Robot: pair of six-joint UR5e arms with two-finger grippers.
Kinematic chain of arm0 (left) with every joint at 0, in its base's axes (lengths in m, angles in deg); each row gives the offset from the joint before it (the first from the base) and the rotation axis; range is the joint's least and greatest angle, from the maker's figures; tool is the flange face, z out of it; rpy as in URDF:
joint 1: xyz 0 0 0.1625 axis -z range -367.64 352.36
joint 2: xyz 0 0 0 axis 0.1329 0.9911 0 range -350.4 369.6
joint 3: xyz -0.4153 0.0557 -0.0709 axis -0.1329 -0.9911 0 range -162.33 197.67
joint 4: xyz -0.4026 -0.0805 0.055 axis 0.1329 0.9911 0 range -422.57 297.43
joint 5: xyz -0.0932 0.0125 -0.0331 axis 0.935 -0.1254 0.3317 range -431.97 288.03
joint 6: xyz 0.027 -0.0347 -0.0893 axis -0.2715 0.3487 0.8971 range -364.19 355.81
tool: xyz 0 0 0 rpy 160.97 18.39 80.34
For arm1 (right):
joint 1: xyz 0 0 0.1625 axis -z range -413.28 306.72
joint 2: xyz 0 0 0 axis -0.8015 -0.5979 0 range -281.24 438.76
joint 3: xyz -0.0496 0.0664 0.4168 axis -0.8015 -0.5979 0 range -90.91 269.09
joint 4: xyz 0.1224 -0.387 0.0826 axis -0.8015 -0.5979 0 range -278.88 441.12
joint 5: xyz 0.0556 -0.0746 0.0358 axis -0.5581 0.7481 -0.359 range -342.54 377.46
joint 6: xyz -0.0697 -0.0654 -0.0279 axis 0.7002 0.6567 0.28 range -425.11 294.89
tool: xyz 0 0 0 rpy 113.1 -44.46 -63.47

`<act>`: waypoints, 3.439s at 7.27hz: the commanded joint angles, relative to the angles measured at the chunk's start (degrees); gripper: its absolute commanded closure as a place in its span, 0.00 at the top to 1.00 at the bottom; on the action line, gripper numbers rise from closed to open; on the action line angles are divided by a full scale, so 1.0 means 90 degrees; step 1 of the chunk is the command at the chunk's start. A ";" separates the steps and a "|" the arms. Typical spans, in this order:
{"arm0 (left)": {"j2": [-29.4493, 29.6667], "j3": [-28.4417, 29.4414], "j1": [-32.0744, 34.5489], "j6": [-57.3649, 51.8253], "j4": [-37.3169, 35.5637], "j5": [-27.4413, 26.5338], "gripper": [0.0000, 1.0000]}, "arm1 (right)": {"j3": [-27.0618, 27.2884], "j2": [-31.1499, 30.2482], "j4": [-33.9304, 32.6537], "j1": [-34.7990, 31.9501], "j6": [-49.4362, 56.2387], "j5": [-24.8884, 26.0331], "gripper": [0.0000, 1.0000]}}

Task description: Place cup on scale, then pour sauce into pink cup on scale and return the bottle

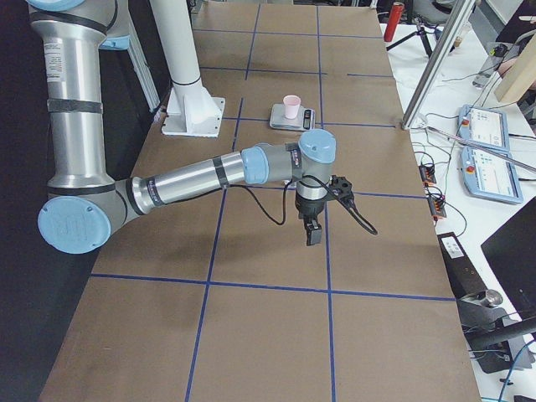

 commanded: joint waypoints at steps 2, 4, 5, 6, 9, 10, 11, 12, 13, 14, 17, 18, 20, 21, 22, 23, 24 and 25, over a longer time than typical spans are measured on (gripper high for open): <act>0.0273 0.0153 0.0038 -0.0010 -0.0339 0.0111 1.00 | -0.0243 -0.0103 -0.0053 -0.0006 -0.0019 -0.0154 1.00; 0.0322 0.0337 0.0038 0.0048 -0.0407 0.0285 1.00 | -0.0418 -0.0122 -0.0053 -0.0016 0.0001 -0.0838 1.00; 0.0283 0.0454 0.0029 0.0077 -0.0408 0.0509 1.00 | -0.0593 -0.0161 -0.0053 -0.0132 0.0020 -0.0858 1.00; 0.0282 0.0532 0.0029 0.0039 -0.0321 0.0521 1.00 | -0.0827 -0.0297 -0.0053 -0.0385 0.0388 -0.1109 1.00; 0.0370 0.0621 0.0029 0.0068 -0.0368 0.0502 1.00 | -0.1433 -0.0288 -0.0053 -0.0582 0.0909 -0.1219 1.00; 0.0390 0.0601 0.0029 0.0068 -0.0417 0.0512 1.00 | -0.1502 -0.0288 -0.0044 -0.0679 0.0909 -0.1229 1.00; 0.0390 0.0630 0.0029 0.0068 -0.0427 0.0512 1.00 | -0.1561 -0.0327 0.0343 -0.0700 0.0909 -0.1171 1.00; 0.0380 0.0544 0.0106 0.0078 -0.0504 0.0492 1.00 | -0.1958 -0.0279 0.1072 -0.0690 0.0861 -0.1171 1.00; 0.0419 0.0533 0.0561 0.0078 -0.1134 0.0473 1.00 | -0.2184 -0.0250 0.1515 -0.0700 0.0841 -0.1171 1.00; 0.0671 0.0485 0.0595 0.0058 -0.2000 0.0415 1.00 | -0.2138 -0.0298 0.1558 -0.0700 0.0850 -0.1180 1.00; 0.0634 0.0425 0.0595 -0.0991 -0.1912 -0.0084 1.00 | -0.2099 -0.0220 0.1568 -0.0700 0.0860 -0.1180 1.00; 0.0634 0.0503 0.0566 -0.1364 -0.1815 -0.0094 1.00 | -0.2089 -0.0172 0.1568 -0.0700 0.0879 -0.1142 1.00; 0.0634 0.0844 0.0304 -0.1309 -0.1347 -0.0045 1.00 | -0.1826 0.0042 0.1510 -0.0661 0.0812 -0.0744 1.00; 0.0624 0.1019 0.0196 -0.1319 -0.1142 -0.0055 1.00 | -0.1845 0.0102 0.1500 -0.0574 0.0811 -0.0654 1.00; 0.0634 0.1331 0.0195 -0.1328 -0.0831 -0.0026 1.00 | -0.1845 0.0102 0.1499 -0.0457 0.0811 -0.0634 1.00; 0.0615 0.1295 0.0204 -0.1329 -0.0808 0.0004 1.00 | -0.1806 0.0209 0.1461 -0.0417 0.0792 -0.0537 1.00; 0.0527 0.1324 0.0204 -0.1338 -0.0798 0.0004 1.00 | -0.1825 0.0374 0.1103 -0.0388 0.0792 -0.0410 1.00; 0.0469 0.1324 0.0204 -0.1348 -0.0779 0.0168 1.00 | -0.1845 0.0366 0.1031 -0.0378 0.0811 -0.0341 1.00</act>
